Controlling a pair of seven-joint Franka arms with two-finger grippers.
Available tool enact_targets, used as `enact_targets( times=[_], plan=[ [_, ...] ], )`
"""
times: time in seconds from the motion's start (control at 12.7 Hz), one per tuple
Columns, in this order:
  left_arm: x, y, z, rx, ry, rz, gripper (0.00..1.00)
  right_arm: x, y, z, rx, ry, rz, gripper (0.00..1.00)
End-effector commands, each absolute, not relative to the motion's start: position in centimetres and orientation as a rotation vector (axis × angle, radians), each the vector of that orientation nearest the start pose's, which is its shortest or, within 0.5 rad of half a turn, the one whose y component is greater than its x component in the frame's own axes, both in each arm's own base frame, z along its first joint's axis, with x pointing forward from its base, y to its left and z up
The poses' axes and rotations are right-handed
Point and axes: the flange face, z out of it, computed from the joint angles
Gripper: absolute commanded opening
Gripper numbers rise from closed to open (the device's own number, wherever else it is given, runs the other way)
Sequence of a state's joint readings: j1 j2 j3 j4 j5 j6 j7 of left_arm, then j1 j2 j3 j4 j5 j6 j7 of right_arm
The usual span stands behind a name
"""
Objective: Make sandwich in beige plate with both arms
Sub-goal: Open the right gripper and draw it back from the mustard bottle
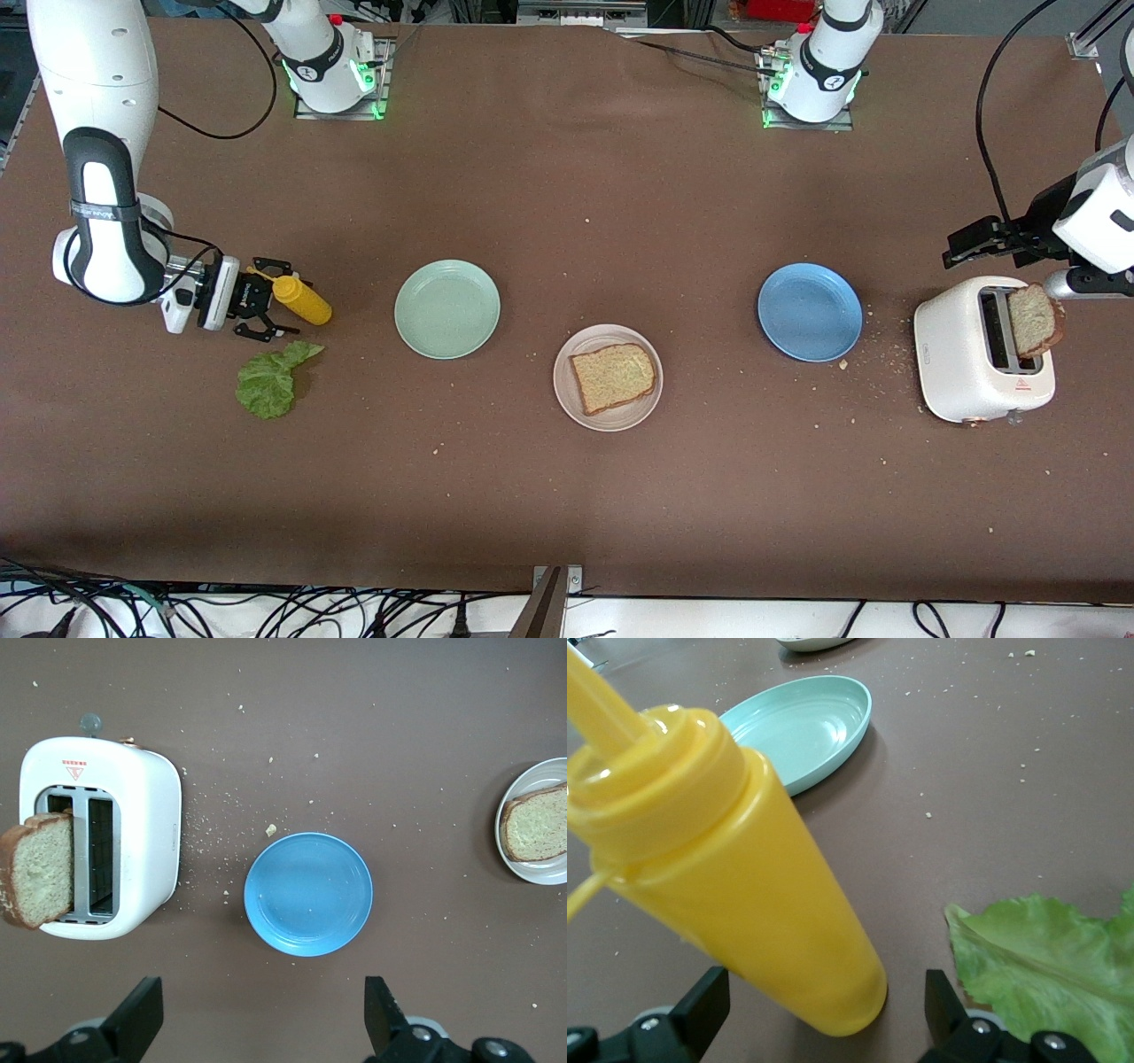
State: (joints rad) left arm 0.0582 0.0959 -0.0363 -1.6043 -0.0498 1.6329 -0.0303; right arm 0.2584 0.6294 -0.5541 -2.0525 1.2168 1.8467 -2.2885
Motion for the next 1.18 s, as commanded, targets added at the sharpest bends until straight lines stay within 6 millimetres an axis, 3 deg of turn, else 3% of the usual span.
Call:
enact_targets(
  times=[0.0, 0.32, 0.47, 0.79, 1.1],
  plan=[
    [58.6, 0.8, 56.3, -3.166, -0.062, 0.088, 1.00, 53.5, -11.0, 14.7, -1.976, -1.341, -0.609, 0.98],
    [58.6, 0.7, 56.3, -3.166, -0.062, 0.088, 1.00, 54.4, -14.7, 16.5, -2.011, -1.398, -0.586, 0.98],
    [58.6, 0.6, 56.3, -3.166, -0.059, 0.088, 1.00, 55.8, -15.7, 18.5, -2.051, -1.408, -0.530, 0.98],
    [58.6, 0.6, 56.3, -3.166, -0.059, 0.090, 1.00, 60.1, -16.4, 26.4, -2.142, -1.381, -0.336, 0.98],
    [58.6, 0.6, 56.3, -3.166, -0.059, 0.090, 1.00, 64.5, -15.4, 33.8, -2.345, -1.275, -0.188, 0.97]
  ],
)
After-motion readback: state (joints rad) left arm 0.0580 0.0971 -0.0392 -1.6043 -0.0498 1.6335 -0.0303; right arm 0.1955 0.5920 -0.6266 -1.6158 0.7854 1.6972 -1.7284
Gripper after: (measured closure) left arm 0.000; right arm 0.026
